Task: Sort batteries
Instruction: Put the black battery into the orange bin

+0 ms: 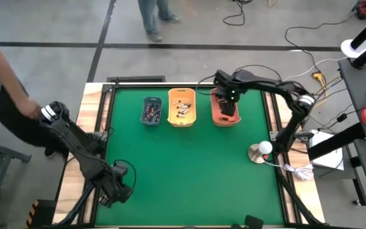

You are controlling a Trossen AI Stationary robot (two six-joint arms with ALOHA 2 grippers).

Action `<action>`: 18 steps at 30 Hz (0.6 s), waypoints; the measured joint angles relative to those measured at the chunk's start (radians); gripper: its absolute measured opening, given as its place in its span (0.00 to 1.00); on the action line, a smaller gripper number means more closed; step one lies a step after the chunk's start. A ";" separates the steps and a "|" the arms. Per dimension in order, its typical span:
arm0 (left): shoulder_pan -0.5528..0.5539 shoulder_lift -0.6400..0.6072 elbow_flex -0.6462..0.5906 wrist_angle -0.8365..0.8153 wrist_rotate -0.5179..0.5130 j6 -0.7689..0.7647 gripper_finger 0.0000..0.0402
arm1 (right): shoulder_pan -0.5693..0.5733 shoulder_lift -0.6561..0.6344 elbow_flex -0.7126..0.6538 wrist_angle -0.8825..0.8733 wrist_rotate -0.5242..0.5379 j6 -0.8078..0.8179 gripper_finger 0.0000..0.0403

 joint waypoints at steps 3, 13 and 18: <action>-0.022 0.034 0.000 0.032 0.067 -0.045 0.54 | 0.011 -0.095 0.000 0.001 -0.001 0.017 0.50; -0.091 0.211 0.000 0.252 0.165 -0.124 0.47 | 0.054 -0.389 0.000 0.053 -0.011 0.119 0.45; -0.110 0.239 0.007 0.252 0.179 -0.175 0.43 | 0.055 -0.478 0.001 0.051 -0.010 0.158 0.46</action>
